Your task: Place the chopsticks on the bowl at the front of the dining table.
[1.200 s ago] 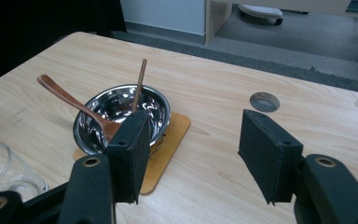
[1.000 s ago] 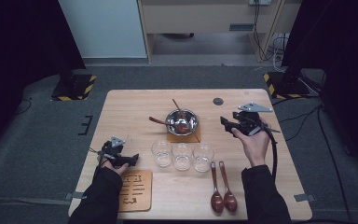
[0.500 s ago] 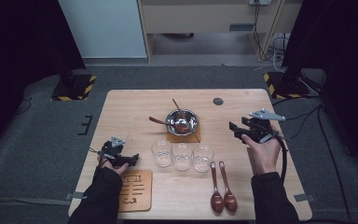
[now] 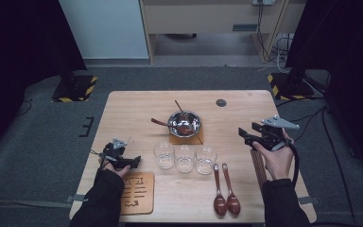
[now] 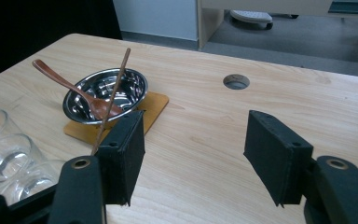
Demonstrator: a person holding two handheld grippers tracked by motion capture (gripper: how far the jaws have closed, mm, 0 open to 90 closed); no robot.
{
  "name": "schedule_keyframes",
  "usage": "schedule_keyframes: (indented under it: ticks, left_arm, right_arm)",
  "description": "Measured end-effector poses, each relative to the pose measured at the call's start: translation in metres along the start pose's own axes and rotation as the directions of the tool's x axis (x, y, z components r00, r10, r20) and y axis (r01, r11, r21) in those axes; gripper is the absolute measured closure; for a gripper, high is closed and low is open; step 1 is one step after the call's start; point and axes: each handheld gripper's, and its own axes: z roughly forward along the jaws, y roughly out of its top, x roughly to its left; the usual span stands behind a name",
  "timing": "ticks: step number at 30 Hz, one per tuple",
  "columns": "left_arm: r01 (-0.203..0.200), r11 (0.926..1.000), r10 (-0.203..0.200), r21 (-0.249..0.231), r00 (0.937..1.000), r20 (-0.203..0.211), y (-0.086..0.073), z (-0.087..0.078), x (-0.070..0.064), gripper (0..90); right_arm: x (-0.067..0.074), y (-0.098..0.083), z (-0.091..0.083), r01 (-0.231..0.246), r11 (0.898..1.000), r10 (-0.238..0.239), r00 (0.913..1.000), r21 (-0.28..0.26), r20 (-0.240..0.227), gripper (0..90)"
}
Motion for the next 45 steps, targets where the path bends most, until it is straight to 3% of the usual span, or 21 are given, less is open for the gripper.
schedule_keyframes:
  ticks: [13,27,45]
  left_arm:
    - [-0.001,1.0000,0.001,0.001,1.0000,0.000,0.000,0.000,0.000,0.0]
    - [-0.001,1.0000,0.001,0.001,1.0000,0.000,0.000,0.000,0.000,0.0]
    - [-0.001,1.0000,0.001,0.001,1.0000,0.000,0.000,0.000,0.000,0.0]
  right_arm:
    - [-0.009,-0.020,-0.008,0.003,1.000,-0.003,1.0000,0.028,0.007,37.6]
    - [-0.008,-0.037,-0.009,0.013,0.997,-0.013,0.9999,0.071,0.005,37.5]
    - [-0.014,-0.068,-0.016,-0.012,0.991,0.009,0.9998,0.133,0.017,37.5]
